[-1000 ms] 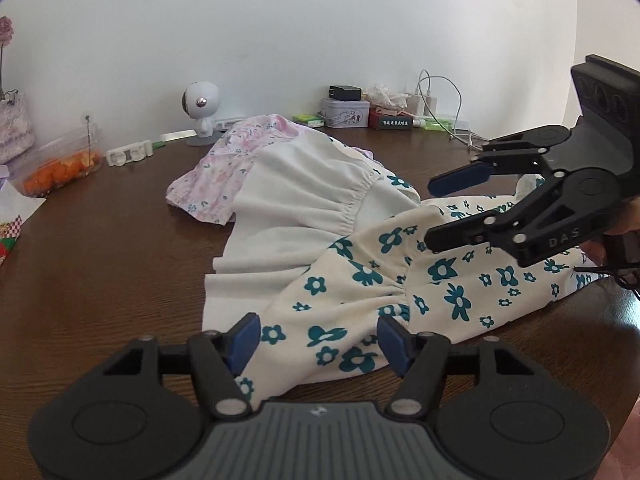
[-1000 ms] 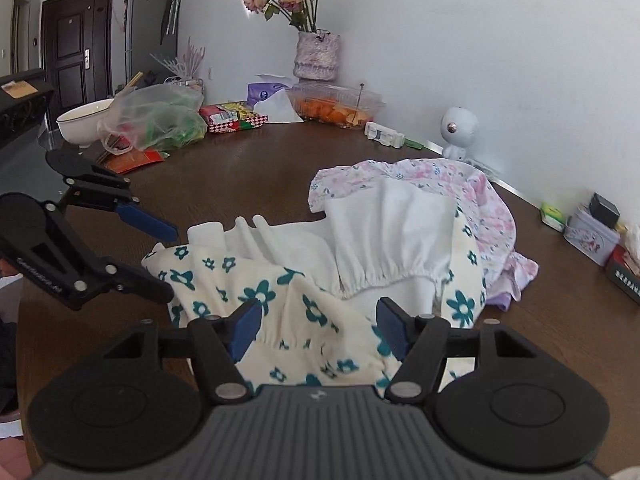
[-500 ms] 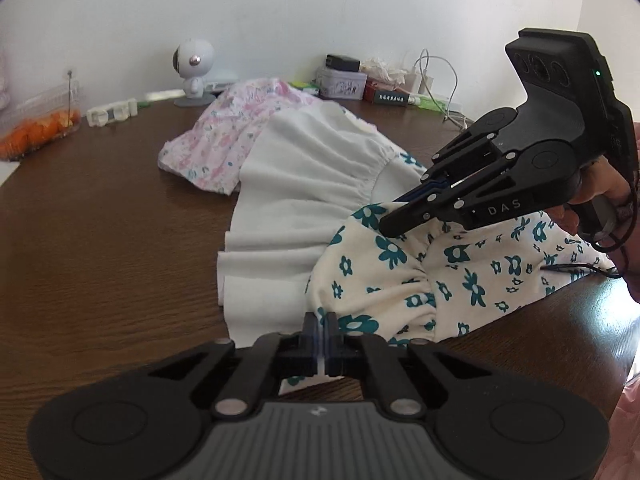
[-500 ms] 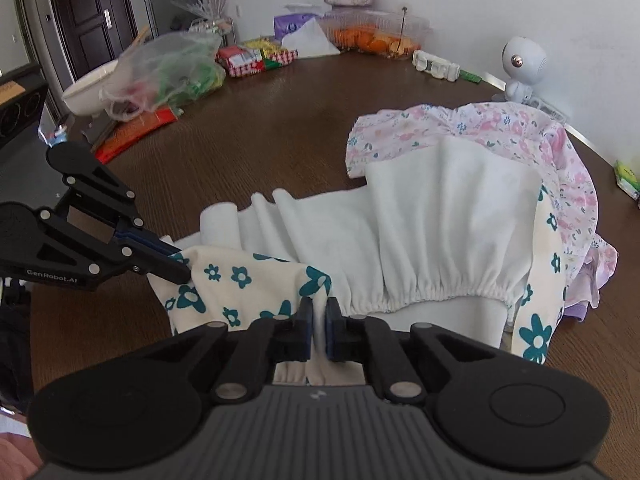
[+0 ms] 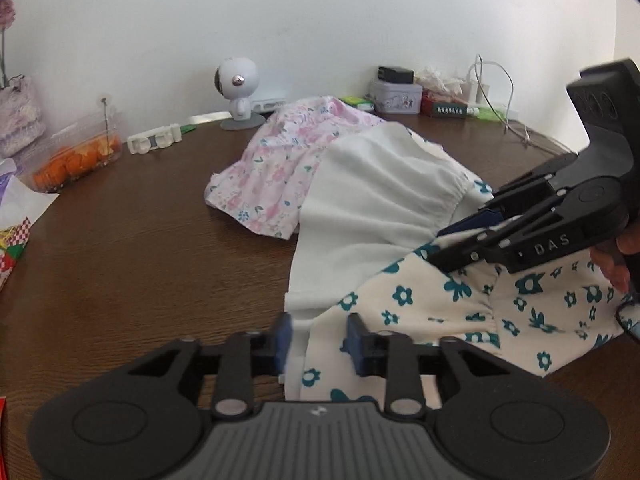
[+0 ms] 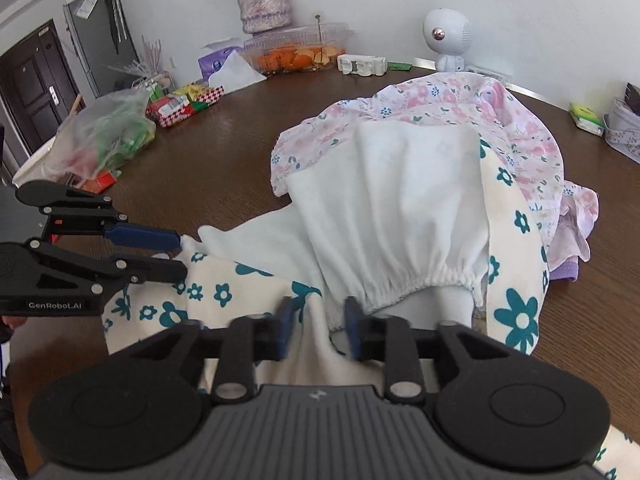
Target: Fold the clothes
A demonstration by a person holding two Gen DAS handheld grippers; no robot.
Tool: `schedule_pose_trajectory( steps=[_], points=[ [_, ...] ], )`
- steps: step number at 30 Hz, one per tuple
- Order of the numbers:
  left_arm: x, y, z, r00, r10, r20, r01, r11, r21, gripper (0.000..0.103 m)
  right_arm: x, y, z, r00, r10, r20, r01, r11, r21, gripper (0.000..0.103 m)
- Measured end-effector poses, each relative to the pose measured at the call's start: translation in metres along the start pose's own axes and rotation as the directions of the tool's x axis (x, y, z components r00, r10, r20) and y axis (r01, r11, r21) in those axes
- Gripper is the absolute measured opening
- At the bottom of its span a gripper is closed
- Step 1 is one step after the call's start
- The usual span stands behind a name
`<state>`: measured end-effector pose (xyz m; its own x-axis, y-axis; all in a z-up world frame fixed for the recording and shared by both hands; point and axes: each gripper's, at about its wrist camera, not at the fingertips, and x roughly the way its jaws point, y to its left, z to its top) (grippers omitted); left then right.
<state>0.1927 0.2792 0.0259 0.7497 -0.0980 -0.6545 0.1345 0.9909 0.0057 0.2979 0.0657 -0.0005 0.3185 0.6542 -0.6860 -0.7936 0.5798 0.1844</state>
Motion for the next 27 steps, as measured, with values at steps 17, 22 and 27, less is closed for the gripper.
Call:
schedule_pose_trajectory(
  steps=[17, 22, 27],
  points=[
    [0.034, -0.139, 0.020, 0.929, -0.370, -0.008, 0.362, 0.902, 0.234, 0.019, -0.121, 0.002, -0.090, 0.964, -0.238, 0.121, 0.238, 0.971, 0.015, 0.041],
    [0.064, -0.151, 0.024, 0.950, -0.309, -0.038, 0.311, 0.930, 0.196, 0.019, -0.127, -0.019, -0.121, 0.955, -0.283, 0.092, 0.276, 0.958, 0.083, 0.041],
    [0.080, -0.142, 0.027, 0.961, -0.271, -0.048, 0.275, 0.952, 0.136, 0.017, -0.128, -0.048, -0.140, 0.947, -0.313, 0.073, 0.296, 0.938, 0.183, 0.040]
  ],
)
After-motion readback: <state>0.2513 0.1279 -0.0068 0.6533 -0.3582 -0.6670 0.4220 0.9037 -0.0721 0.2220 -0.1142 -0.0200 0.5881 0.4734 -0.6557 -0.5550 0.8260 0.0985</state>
